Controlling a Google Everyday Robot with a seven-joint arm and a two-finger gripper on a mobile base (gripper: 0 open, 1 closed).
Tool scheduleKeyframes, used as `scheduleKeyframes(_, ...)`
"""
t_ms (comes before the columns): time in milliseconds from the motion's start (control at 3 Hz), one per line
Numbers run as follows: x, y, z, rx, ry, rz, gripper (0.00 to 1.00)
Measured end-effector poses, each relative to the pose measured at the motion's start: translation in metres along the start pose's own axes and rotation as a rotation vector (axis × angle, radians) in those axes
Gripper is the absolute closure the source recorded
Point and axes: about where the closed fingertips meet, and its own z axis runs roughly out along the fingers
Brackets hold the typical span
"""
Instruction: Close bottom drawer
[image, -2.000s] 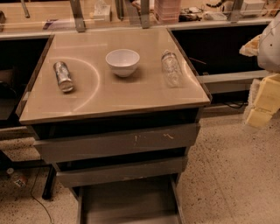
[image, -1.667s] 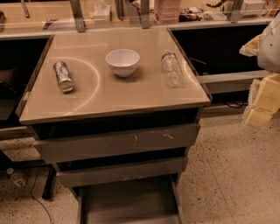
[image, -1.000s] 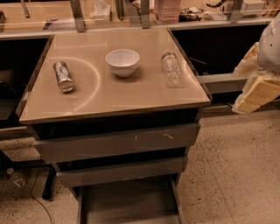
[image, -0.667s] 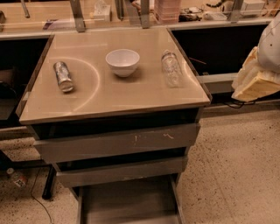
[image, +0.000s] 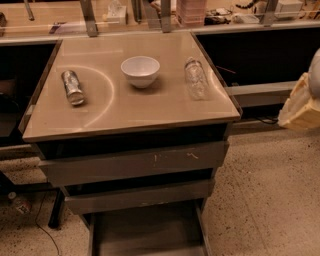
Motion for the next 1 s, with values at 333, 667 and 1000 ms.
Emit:
scheduleKeyframes(333,0.018,0.055,0.015,-0.043,0.049,0.032,1.00)
scheduleKeyframes(667,0.034,0.114,0.052,-0.126,0.071,0.076,1.00)
scheduleKeyframes(1000,0.050,0.141,0.076,-0.197,0.108,0.090,1.00)
